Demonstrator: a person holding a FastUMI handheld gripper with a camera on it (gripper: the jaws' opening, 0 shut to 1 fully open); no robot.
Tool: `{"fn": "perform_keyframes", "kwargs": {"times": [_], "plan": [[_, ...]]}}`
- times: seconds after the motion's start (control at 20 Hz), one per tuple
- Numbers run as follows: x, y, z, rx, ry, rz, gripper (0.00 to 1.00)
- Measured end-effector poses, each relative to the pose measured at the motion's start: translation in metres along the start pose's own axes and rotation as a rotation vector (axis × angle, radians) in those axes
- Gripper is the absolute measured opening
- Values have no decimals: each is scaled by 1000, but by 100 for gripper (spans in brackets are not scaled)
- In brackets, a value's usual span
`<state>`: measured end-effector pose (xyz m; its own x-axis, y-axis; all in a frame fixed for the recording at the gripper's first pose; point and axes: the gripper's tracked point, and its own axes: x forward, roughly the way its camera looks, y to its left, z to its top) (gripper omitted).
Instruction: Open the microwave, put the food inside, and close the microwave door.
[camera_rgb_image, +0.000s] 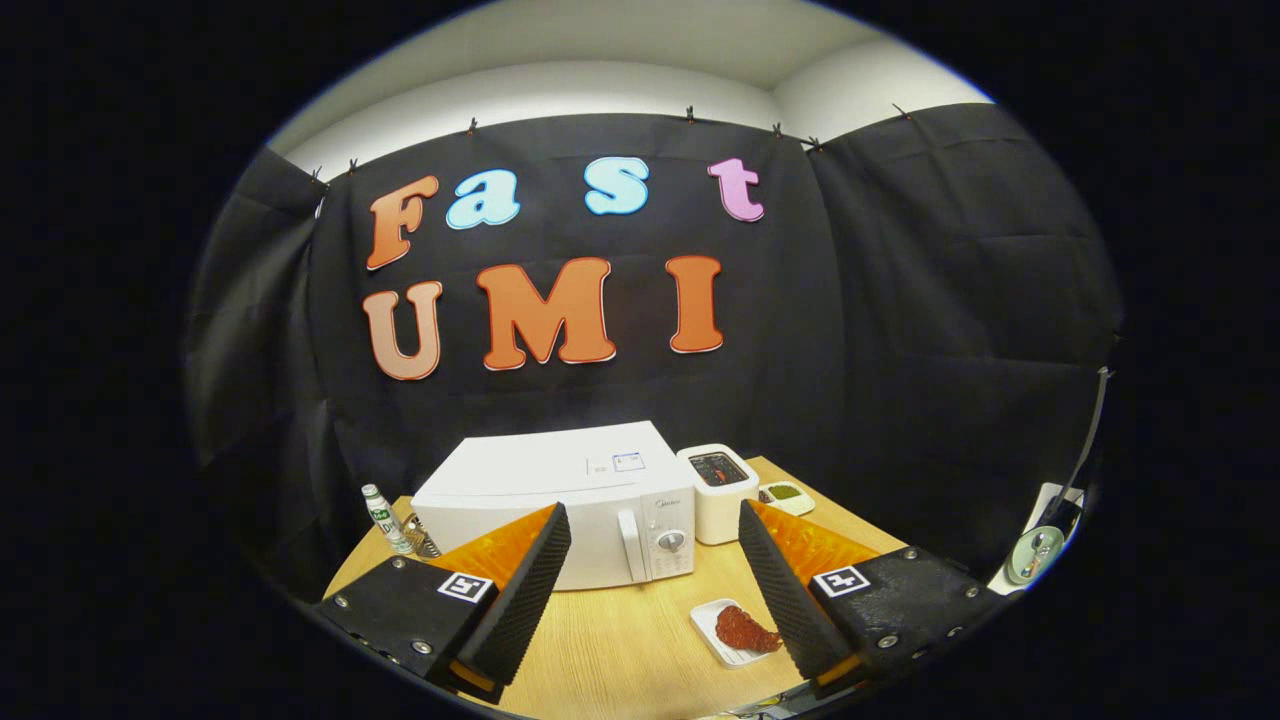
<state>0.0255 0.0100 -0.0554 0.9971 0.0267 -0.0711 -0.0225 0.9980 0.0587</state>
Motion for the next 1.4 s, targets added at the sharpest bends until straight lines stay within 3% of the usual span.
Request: {"fn": "perform_keyframes", "kwargs": {"times": [0.35,0.75,1.1,1.2,1.4], "plan": [[50,17,-39,-27,43,50,100],[146,31,-101,-78,127,104,100],[208,23,-163,-80,256,91,100],[215,22,-172,-57,272,85,95],[218,32,-184,11,300,101,75]]}}
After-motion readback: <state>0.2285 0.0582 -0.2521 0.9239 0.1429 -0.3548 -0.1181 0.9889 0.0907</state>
